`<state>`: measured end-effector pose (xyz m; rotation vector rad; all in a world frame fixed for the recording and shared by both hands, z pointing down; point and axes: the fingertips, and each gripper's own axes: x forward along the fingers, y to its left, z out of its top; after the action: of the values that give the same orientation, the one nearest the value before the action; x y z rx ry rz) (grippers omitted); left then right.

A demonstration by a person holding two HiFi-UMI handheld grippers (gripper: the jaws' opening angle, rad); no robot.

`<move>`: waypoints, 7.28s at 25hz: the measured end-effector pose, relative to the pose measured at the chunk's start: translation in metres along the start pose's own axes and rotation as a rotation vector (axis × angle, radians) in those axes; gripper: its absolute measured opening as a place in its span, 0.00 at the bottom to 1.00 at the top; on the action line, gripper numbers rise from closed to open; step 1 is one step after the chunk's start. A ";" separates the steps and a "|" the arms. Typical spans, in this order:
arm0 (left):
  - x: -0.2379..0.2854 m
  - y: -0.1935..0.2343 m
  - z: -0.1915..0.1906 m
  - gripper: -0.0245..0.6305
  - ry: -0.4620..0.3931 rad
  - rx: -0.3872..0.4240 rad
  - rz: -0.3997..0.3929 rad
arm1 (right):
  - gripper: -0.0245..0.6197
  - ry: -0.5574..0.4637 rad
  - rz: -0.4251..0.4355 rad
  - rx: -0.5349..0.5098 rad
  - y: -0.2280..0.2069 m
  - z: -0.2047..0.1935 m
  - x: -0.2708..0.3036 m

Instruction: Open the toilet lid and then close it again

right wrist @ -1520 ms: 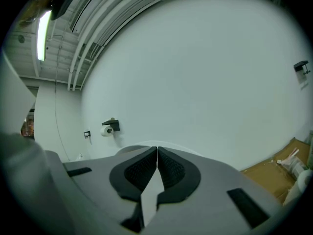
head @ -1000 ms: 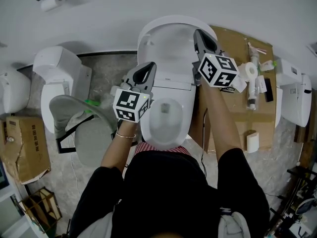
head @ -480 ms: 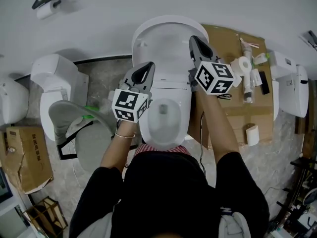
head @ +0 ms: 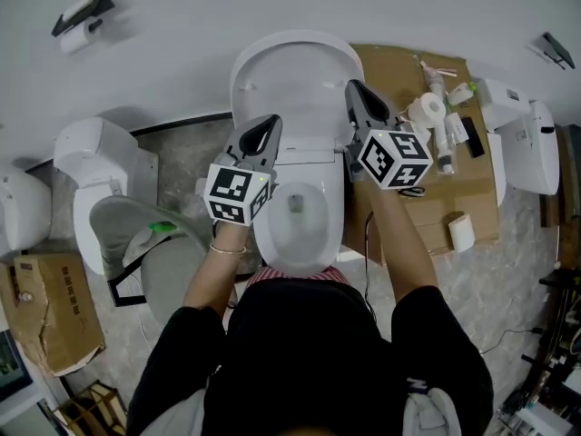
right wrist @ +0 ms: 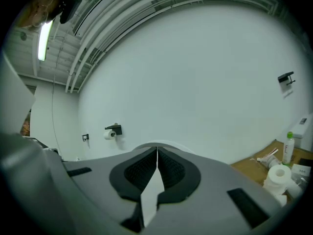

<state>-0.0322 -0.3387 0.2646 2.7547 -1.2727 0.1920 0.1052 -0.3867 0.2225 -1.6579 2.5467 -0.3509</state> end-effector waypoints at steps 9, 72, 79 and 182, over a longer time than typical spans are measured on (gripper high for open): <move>-0.006 -0.020 0.015 0.04 -0.021 0.021 -0.040 | 0.07 -0.022 -0.012 -0.005 0.012 0.006 -0.043; -0.050 -0.065 0.038 0.04 -0.075 0.053 -0.128 | 0.07 0.013 -0.024 0.002 0.064 -0.016 -0.130; -0.057 -0.058 0.036 0.04 -0.079 0.052 -0.152 | 0.07 0.009 -0.058 -0.006 0.077 -0.022 -0.130; 0.093 0.007 -0.019 0.04 0.068 -0.048 0.018 | 0.15 0.216 -0.104 -0.136 -0.117 -0.082 0.068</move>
<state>0.0205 -0.4101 0.2977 2.6736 -1.2686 0.2514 0.1662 -0.4816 0.3336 -1.9029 2.6974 -0.3920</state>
